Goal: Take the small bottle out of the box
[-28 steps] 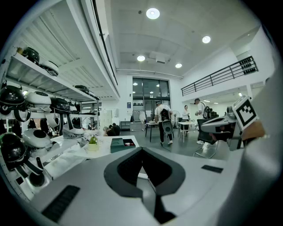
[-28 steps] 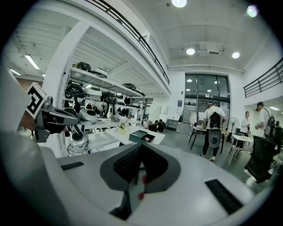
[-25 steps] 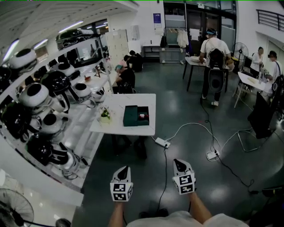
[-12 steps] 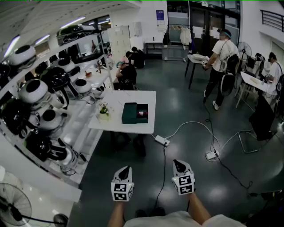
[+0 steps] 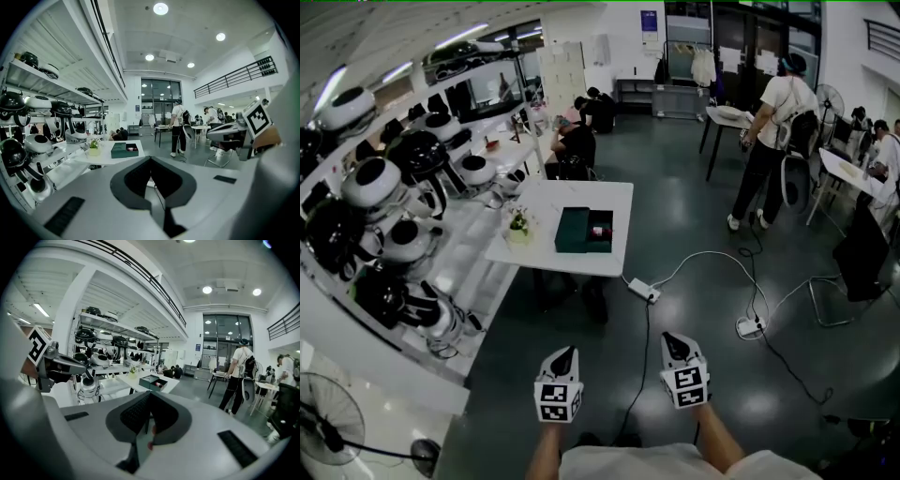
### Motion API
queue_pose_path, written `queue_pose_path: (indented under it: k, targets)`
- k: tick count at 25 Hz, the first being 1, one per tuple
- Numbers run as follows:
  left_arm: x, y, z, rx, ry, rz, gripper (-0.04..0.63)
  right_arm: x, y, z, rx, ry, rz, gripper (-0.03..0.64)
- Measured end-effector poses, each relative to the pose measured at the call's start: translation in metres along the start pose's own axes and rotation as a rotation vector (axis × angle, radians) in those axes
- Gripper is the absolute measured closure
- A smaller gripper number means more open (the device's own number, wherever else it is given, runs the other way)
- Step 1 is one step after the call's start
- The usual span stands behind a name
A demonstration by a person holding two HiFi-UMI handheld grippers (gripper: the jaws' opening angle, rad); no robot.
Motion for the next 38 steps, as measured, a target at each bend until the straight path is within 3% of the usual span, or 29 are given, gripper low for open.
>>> queue_pose_path:
  k: [20,38]
  targets:
    - [0.094,0.016,0.038,0.027,0.01,-0.057,0.577,0.068,-0.043,0.021,-0.011,0.036,-0.033,0.595]
    - [0.256,0.128,0.156,0.084,-0.028,-0.15,0.577,0.231,-0.086,0.13,-0.006,0.051,-0.111,0.595]
Point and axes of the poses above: the fingertips, and each gripper's own axes: x forward along the fingers, y to its left, z out of its top, the point moved 9 cm from there along -x, backward along the fingers, and after that the axes turned 14 degrees about y, right-handed, at the moved point
